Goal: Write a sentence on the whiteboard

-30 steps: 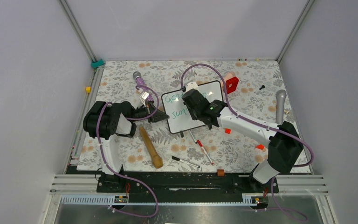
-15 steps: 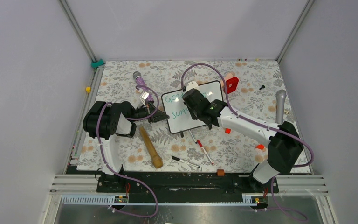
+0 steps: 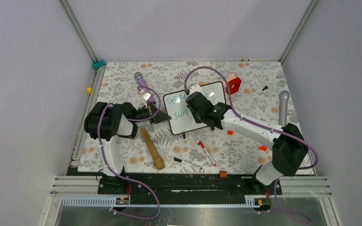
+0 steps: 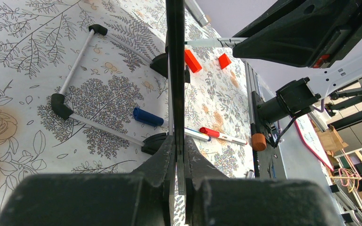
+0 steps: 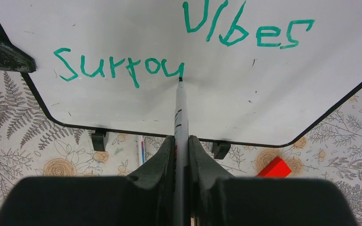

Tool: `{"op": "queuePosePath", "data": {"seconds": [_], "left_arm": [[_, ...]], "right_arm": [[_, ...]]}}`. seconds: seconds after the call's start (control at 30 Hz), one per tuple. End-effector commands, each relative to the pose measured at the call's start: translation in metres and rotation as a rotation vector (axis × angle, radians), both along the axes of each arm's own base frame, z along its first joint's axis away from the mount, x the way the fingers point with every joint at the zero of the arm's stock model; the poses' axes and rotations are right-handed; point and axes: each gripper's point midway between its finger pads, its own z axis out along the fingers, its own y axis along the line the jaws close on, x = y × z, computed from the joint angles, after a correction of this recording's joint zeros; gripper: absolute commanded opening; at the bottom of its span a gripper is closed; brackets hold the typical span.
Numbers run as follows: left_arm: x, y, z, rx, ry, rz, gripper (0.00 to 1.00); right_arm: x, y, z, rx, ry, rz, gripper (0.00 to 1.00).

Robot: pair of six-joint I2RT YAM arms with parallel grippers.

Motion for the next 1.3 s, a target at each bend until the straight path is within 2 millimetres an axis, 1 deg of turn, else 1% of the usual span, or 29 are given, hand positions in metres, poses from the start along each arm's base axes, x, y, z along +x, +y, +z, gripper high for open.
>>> {"op": "queuePosePath", "data": {"seconds": [0.0, 0.17, 0.23, 0.27, 0.37, 0.43, 0.73, 0.87, 0.97, 1.27], "left_arm": [[0.001, -0.002, -0.006, 0.012, -0.040, -0.011, 0.03], [0.002, -0.001, -0.006, 0.012, -0.040, -0.010, 0.03], [0.002, -0.001, -0.006, 0.012, -0.040, -0.009, 0.03], [0.002, -0.001, -0.006, 0.012, -0.038, -0.009, 0.03], [0.002, -0.001, -0.006, 0.012, -0.036, -0.009, 0.03], [0.002, -0.001, -0.006, 0.012, -0.036, -0.008, 0.03], [0.002, -0.002, -0.006, 0.011, -0.036, -0.009, 0.03], [0.002, -0.001, -0.006, 0.011, -0.033, -0.006, 0.03], [0.002, -0.002, -0.006, 0.011, -0.031, -0.008, 0.03], [0.002, -0.001, -0.007, 0.011, -0.032, -0.008, 0.02]], "right_arm": [[0.005, -0.009, 0.002, 0.003, -0.013, -0.034, 0.00], [0.006, -0.011, 0.016, 0.019, -0.042, -0.038, 0.00], [0.005, -0.011, 0.023, 0.045, -0.058, -0.031, 0.00], [0.004, -0.009, 0.030, 0.071, -0.077, -0.023, 0.00], [0.002, -0.008, 0.040, 0.116, -0.108, -0.005, 0.00], [0.003, -0.010, 0.046, 0.122, -0.127, -0.007, 0.00], [0.009, -0.019, 0.045, 0.058, -0.135, -0.043, 0.00], [0.012, -0.028, 0.040, 0.038, -0.133, -0.067, 0.00], [0.013, -0.030, 0.038, 0.040, -0.124, -0.073, 0.00], [0.014, -0.016, 0.036, 0.082, -0.108, -0.038, 0.00]]}}
